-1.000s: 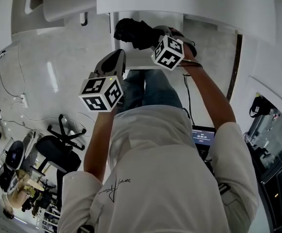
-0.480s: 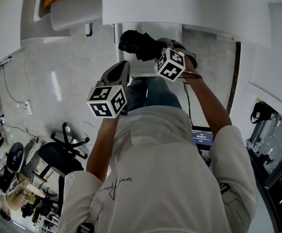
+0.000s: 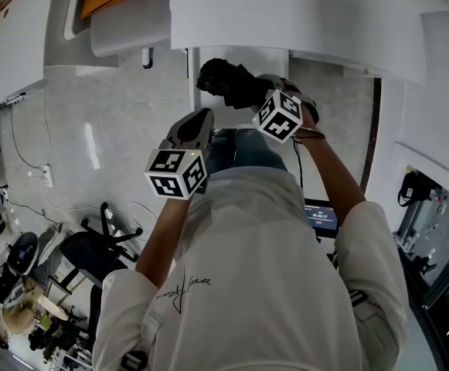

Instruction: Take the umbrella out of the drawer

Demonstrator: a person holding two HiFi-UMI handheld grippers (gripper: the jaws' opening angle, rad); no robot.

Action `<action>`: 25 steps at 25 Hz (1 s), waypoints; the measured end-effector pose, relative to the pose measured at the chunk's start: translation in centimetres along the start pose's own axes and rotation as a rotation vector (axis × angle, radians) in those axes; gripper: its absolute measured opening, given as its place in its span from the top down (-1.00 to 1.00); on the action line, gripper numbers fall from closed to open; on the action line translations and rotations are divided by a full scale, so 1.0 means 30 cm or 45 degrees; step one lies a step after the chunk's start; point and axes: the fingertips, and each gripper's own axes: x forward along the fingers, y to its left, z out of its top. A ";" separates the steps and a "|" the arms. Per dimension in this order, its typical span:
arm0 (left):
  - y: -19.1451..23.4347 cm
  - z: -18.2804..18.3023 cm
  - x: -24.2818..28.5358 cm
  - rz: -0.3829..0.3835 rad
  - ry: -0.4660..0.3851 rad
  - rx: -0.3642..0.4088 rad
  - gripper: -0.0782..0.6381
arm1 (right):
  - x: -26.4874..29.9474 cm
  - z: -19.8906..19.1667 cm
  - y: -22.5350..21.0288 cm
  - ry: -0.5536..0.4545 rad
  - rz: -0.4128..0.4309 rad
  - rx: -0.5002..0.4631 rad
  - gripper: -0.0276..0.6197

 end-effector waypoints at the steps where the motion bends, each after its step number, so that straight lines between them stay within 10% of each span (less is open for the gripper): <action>1: -0.012 0.011 -0.005 -0.008 -0.010 0.005 0.73 | -0.013 0.003 -0.001 -0.002 -0.004 -0.003 0.16; 25: -0.007 0.228 -0.176 -0.067 -0.268 -0.077 0.73 | -0.235 0.128 0.013 -0.067 -0.072 -0.007 0.16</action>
